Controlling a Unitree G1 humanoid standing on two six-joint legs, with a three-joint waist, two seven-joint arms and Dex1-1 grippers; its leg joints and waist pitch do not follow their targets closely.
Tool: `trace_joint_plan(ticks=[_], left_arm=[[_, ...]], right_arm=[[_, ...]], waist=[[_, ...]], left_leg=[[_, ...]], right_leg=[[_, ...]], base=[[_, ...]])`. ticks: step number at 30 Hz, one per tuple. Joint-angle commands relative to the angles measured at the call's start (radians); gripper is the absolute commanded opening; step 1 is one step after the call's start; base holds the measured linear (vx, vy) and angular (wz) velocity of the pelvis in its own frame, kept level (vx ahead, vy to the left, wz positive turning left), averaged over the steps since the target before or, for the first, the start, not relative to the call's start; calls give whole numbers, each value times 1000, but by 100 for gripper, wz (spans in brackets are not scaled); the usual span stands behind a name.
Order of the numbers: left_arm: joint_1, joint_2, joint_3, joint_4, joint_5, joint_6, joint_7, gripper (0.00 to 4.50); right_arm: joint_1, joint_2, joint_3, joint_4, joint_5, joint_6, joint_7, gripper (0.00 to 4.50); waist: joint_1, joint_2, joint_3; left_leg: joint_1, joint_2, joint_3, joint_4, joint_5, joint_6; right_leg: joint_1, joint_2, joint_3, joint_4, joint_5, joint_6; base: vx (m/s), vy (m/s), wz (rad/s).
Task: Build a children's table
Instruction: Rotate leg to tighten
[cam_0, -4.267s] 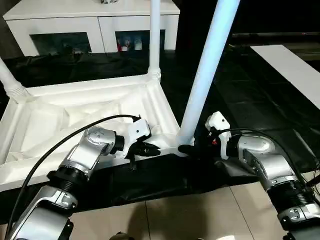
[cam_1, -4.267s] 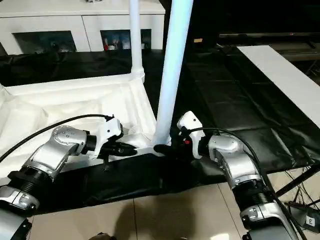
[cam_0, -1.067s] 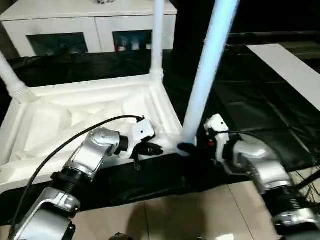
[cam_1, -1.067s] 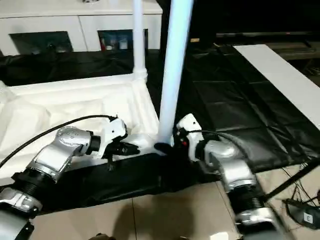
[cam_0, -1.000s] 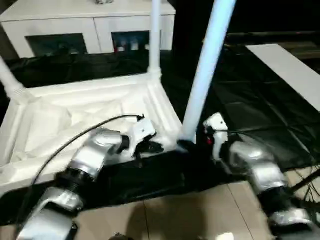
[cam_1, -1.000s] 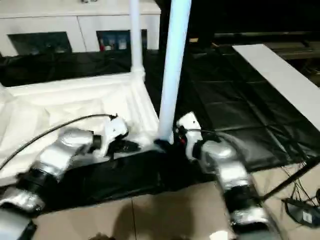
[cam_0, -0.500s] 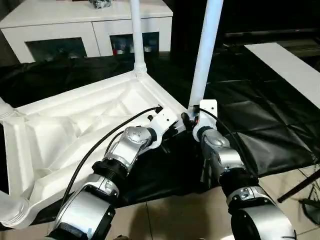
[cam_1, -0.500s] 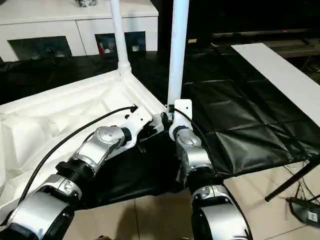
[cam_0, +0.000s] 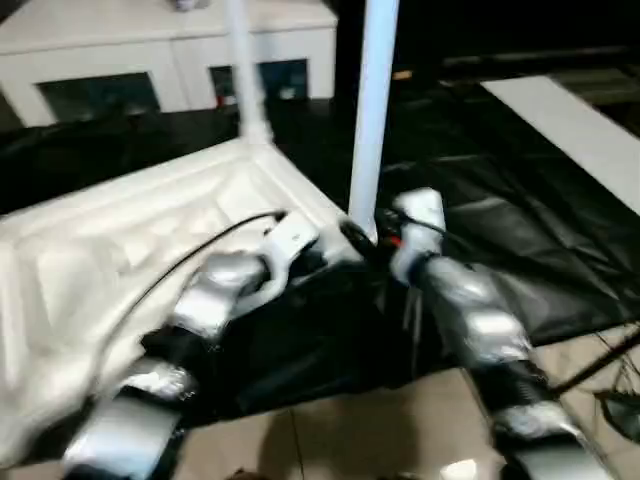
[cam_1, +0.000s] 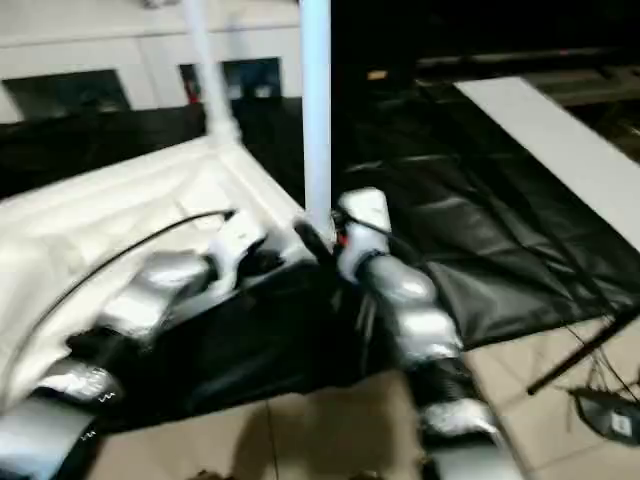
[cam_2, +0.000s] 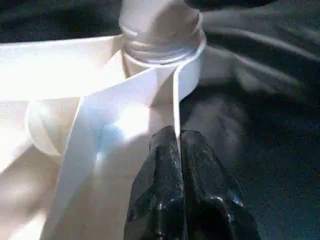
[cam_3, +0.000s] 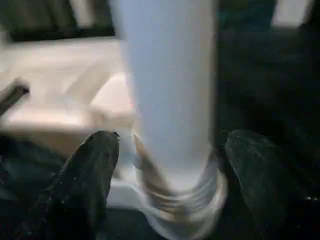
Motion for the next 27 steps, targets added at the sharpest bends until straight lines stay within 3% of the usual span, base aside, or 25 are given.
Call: trace_joint_plan(ticks=[1, 4, 7, 15, 16, 21, 24, 27], left_arm=[[12, 16, -41, -81, -47, 3, -149, 0], [18, 42, -51, -96, -50, 15, -208, 0], [28, 60, -63, -124, -54, 38, -257, 0], [7, 45, -63, -97, -53, 31, -253, 0], [3, 46, -65, -94, -52, 30, -257, 0], [4, 45, -59, -99, -49, 34, -251, 0], [10, 43, -61, -111, -52, 43, -252, 0], [13, 45, -57, -120, -58, 54, -253, 0]], right_arm=[[16, -54, 41, -49, 5, 20, 138, 372], [13, -128, 62, -37, -17, 17, 223, 372], [8, -179, 81, -44, -5, 52, 299, 372], [0, -232, 137, -12, -42, 58, 396, 372], [-2, -227, 134, -2, -45, 55, 390, 372], [-24, -182, 90, 27, -15, 54, 339, 372], [-19, -172, 73, 15, 17, 66, 356, 372], [-13, -168, 77, 8, 25, 71, 373, 347]], waist=[[3, -11, -70], [4, -7, -63], [1, -11, -59], [0, -12, -65], [-1, -21, -66], [-1, -7, -65], [2, -16, -66], [4, -15, -66]], left_leg=[[19, 22, 1, -59, -165, 94], [28, 25, 4, -64, -229, 61], [28, 24, 5, -69, -285, 33], [20, 21, 6, -60, -224, 50], [18, 20, 7, -60, -217, 53], [23, 21, 6, -61, -235, 46], [21, 22, 4, -62, -231, 47], [20, 21, 5, -62, -222, 51]], right_leg=[[57, -43, 40, -60, -89, -260], [47, -39, 41, -69, -156, -253], [50, -40, 45, -74, -223, -232], [53, -41, 46, -71, -180, -234], [54, -39, 46, -70, -174, -232], [49, -40, 46, -72, -194, -235], [53, -40, 45, -70, -183, -235], [53, -40, 45, -68, -174, -237]], base=[[0, 0, 0], [0, 0, 0], [0, 0, 0], [0, 0, 0], [0, 0, 0], [0, 0, 0], [0, 0, 0], [0, 0, 0]])
